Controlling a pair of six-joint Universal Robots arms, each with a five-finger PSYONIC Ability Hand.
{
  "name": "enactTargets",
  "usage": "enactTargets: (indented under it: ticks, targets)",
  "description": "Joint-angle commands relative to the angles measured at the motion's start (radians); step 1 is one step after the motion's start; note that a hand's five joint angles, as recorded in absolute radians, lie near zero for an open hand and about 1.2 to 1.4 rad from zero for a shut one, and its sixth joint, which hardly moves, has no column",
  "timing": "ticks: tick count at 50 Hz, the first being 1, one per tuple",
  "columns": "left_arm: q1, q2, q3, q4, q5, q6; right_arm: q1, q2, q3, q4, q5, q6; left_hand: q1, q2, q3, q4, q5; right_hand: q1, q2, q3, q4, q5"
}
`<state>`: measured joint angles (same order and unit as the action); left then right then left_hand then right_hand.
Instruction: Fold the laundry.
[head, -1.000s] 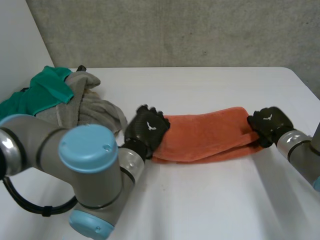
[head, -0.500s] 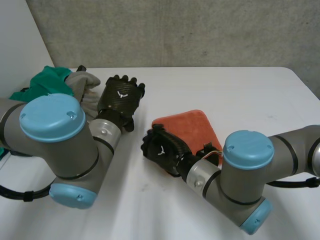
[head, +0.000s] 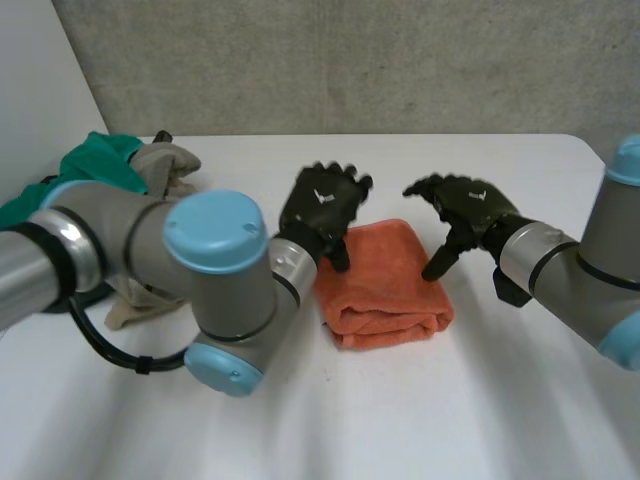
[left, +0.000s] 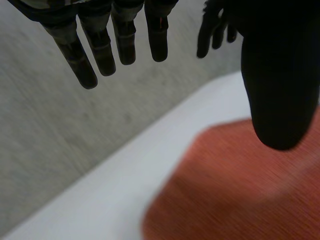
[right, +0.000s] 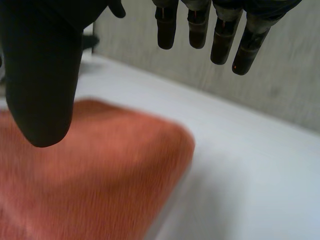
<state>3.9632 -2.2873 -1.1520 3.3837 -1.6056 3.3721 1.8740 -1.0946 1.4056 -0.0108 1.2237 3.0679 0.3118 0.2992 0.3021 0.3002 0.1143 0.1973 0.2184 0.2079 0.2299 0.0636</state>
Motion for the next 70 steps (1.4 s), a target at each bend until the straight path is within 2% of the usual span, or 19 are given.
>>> enactTargets:
  ticks: [1, 7, 13, 16, 23, 28, 32, 35, 41, 44, 55, 59, 66, 70]
  targets:
    - [-0.012, -0.144, 0.104, -0.159, -0.01, 0.006, 0.005, 0.183, -0.149, 0.117, 0.008, -0.064, 0.019, 0.032, 0.029, 0.031, 0.042, -0.023, -0.044, -0.033, -0.055, -0.064]
    - [-0.002, -0.172, 0.127, -0.236, -0.008, 0.012, 0.008, 0.248, -0.192, 0.134, 0.017, -0.135, 0.01, 0.023, 0.02, 0.022, 0.033, -0.023, -0.044, -0.033, -0.055, -0.064]
    - [0.001, -0.178, 0.13, -0.291, -0.007, 0.049, 0.013, 0.262, -0.226, 0.149, 0.089, -0.239, 0.013, 0.026, 0.023, 0.025, 0.036, -0.023, -0.044, -0.033, -0.055, -0.064]
    - [0.008, -0.166, 0.129, -0.297, -0.004, 0.067, 0.016, 0.252, -0.226, 0.149, 0.097, -0.261, 0.002, 0.014, 0.011, 0.013, 0.025, -0.023, -0.044, -0.033, -0.055, -0.064]
    - [0.027, -0.037, 0.115, -0.296, 0.003, 0.061, 0.011, 0.147, -0.177, 0.143, 0.095, -0.222, -0.066, -0.053, -0.056, -0.054, -0.043, -0.023, -0.044, -0.033, -0.055, -0.064]
    - [0.04, 0.075, 0.075, -0.288, 0.012, 0.056, 0.007, 0.059, -0.059, 0.098, 0.092, -0.083, -0.086, -0.074, -0.077, -0.075, -0.064, -0.023, -0.044, -0.033, -0.055, -0.064]
    - [0.059, 0.16, 0.017, -0.285, 0.082, 0.058, -0.044, 0.042, 0.041, 0.048, 0.08, -0.009, -0.087, -0.074, -0.077, -0.075, -0.064, -0.023, -0.044, -0.033, -0.055, -0.064]
    - [0.073, 0.212, -0.041, -0.287, 0.185, 0.058, -0.084, 0.041, 0.124, 0.016, 0.059, 0.002, -0.078, -0.065, -0.068, -0.066, -0.055, -0.023, -0.044, -0.033, -0.055, -0.064]
    - [0.117, 0.268, -0.147, -0.293, 0.415, 0.055, -0.09, 0.059, 0.205, -0.07, -0.044, 0.011, -0.075, -0.062, -0.065, -0.063, -0.052, -0.023, -0.044, -0.033, -0.055, -0.064]
    - [0.14, 0.278, -0.167, -0.294, 0.458, 0.053, -0.085, 0.097, 0.202, -0.095, -0.064, 0.018, -0.066, -0.053, -0.056, -0.054, -0.043, -0.023, -0.044, -0.033, -0.055, -0.064]
    - [0.146, 0.281, -0.176, -0.294, 0.457, 0.053, -0.019, 0.165, 0.156, -0.144, -0.064, 0.049, -0.063, -0.05, -0.053, -0.051, -0.04, -0.023, -0.044, -0.033, -0.055, -0.064]
    - [0.148, 0.29, -0.178, -0.293, 0.457, 0.053, -0.006, 0.173, 0.139, -0.147, -0.063, 0.072, -0.063, -0.05, -0.053, -0.051, -0.04, 0.061, 0.04, 0.05, 0.028, 0.02]
    - [0.148, 0.29, -0.178, -0.293, 0.458, 0.053, 0.005, 0.194, 0.098, -0.156, -0.063, 0.147, -0.06, -0.048, -0.05, -0.049, -0.037, 0.301, 0.28, 0.291, 0.269, 0.26]
    - [0.149, 0.29, -0.178, -0.293, 0.458, 0.053, 0.023, 0.222, 0.055, -0.158, -0.058, 0.157, -0.06, -0.048, -0.05, -0.049, -0.037, 0.577, 0.556, 0.566, 0.544, 0.536]
